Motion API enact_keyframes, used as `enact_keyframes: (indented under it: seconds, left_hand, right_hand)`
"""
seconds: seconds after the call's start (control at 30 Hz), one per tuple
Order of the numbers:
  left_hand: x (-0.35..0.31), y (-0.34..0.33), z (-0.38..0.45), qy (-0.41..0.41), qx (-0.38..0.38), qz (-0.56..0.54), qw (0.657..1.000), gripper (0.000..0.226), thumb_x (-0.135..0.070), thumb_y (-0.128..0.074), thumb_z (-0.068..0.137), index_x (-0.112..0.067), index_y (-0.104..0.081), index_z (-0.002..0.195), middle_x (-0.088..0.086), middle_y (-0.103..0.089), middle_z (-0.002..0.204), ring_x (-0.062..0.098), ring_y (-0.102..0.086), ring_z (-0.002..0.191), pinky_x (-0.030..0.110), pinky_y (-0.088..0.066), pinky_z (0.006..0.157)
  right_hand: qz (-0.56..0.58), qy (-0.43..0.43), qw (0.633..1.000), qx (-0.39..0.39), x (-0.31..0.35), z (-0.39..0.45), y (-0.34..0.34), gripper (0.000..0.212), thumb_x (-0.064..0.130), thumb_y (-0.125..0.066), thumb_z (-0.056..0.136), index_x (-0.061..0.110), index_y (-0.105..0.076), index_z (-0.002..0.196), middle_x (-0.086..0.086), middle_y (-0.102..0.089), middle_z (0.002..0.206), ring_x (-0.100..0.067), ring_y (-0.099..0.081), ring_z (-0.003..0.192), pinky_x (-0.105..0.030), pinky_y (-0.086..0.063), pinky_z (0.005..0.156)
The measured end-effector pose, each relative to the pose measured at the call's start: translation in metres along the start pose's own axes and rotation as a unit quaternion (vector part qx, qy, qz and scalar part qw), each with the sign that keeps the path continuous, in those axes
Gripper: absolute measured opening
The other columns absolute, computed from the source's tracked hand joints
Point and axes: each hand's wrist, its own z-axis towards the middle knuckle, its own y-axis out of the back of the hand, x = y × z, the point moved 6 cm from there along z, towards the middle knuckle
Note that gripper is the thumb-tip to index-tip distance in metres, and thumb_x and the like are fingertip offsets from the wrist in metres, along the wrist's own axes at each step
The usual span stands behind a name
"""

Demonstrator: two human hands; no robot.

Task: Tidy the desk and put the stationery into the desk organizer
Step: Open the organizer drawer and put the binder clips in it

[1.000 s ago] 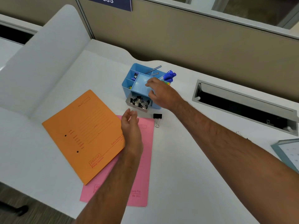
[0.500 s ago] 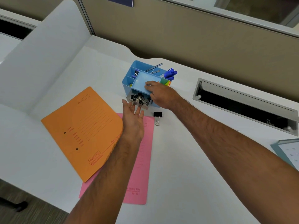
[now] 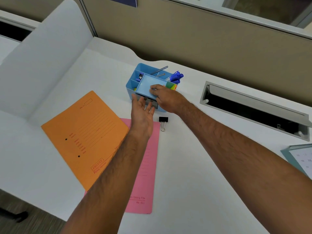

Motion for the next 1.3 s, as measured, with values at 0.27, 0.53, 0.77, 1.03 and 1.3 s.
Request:
enact_keyframes:
  seconds: [0.27, 0.53, 0.77, 1.03, 1.3]
  left_hand:
    - [0.0, -0.002, 0.007, 0.0, 0.006, 0.007, 1.0, 0.069, -0.059, -0.043, 0.106, -0.011, -0.042, 0.156, 0.008, -0.052, 0.154, 0.024, -0.051, 0.141, 0.041, -0.038, 0.122]
    - [0.003, 0.017, 0.016, -0.007, -0.05, 0.047, 0.998, 0.069, -0.059, -0.04, 0.107, -0.012, -0.04, 0.158, 0.006, -0.046, 0.16, 0.025, -0.047, 0.145, 0.039, -0.038, 0.121]
    - [0.018, 0.035, 0.03, 0.033, -0.09, 0.062, 0.993, 0.072, -0.057, -0.042, 0.107, -0.007, -0.036, 0.159, 0.011, -0.042, 0.162, 0.031, -0.045, 0.146, 0.043, -0.036, 0.123]
    - [0.029, 0.034, 0.049, 0.063, -0.056, 0.038, 0.996, 0.075, -0.055, -0.041, 0.108, -0.005, -0.028, 0.162, 0.017, -0.041, 0.162, 0.032, -0.041, 0.15, 0.043, -0.035, 0.124]
    - [0.034, 0.035, 0.067, 0.081, -0.052, -0.007, 0.995, 0.075, -0.055, -0.045, 0.107, -0.004, -0.03, 0.161, 0.02, -0.043, 0.159, 0.034, -0.044, 0.147, 0.046, -0.037, 0.123]
  right_hand:
    - [0.027, -0.002, 1.0, -0.015, -0.003, -0.002, -0.006, 0.049, 0.012, -0.045, 0.105, 0.013, -0.043, 0.154, -0.003, -0.032, 0.165, -0.024, -0.033, 0.149, -0.04, -0.036, 0.119]
    - [0.044, -0.003, 0.999, -0.019, -0.006, -0.001, -0.009, 0.05, 0.027, -0.042, 0.106, 0.014, -0.043, 0.154, -0.003, -0.033, 0.164, -0.022, -0.032, 0.149, -0.037, -0.031, 0.119]
    - [0.027, 0.002, 1.0, -0.016, -0.006, 0.001, -0.01, 0.049, 0.026, -0.046, 0.108, 0.015, -0.041, 0.155, -0.001, -0.031, 0.165, -0.022, -0.033, 0.149, -0.037, -0.036, 0.117]
    - [0.041, 0.007, 0.999, -0.02, -0.011, 0.006, -0.007, 0.048, 0.024, -0.05, 0.106, 0.014, -0.045, 0.153, -0.002, -0.033, 0.164, -0.021, -0.033, 0.149, -0.034, -0.028, 0.12]
    - [0.045, -0.007, 0.999, -0.016, -0.016, 0.012, -0.003, 0.05, 0.026, -0.051, 0.106, 0.015, -0.044, 0.154, 0.0, -0.032, 0.165, -0.021, -0.032, 0.15, -0.037, -0.032, 0.119]
